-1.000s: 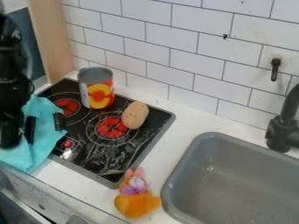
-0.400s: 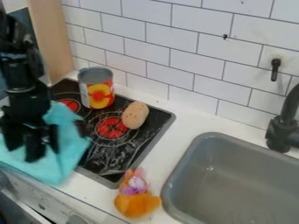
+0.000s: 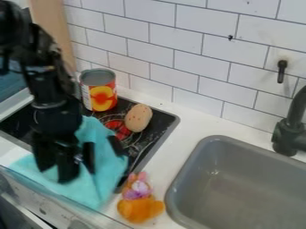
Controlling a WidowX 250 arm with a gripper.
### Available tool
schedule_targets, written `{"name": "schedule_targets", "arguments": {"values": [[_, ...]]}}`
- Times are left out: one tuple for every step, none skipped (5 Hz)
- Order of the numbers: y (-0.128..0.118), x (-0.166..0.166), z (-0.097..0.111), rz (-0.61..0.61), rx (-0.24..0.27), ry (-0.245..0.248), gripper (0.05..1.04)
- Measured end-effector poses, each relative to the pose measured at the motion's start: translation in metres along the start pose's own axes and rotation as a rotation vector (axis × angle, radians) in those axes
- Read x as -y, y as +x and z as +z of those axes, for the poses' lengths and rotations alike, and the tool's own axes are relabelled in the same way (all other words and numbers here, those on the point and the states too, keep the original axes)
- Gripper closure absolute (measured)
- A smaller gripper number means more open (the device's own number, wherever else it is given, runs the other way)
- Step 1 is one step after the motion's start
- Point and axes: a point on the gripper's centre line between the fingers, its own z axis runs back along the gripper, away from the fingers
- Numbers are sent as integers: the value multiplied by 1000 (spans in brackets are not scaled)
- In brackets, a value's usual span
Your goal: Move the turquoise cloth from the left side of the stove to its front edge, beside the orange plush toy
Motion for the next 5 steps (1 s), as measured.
{"name": "schedule_targets", "arguments": {"values": [[0, 9, -2, 19, -5, 7, 82], [-3, 6, 2, 39, -7, 37, 82], [-9, 1, 31, 96, 36, 126, 83], [-16, -5, 72, 135, 108, 233, 83], [-21, 0, 89, 126, 163, 241, 83]]}}
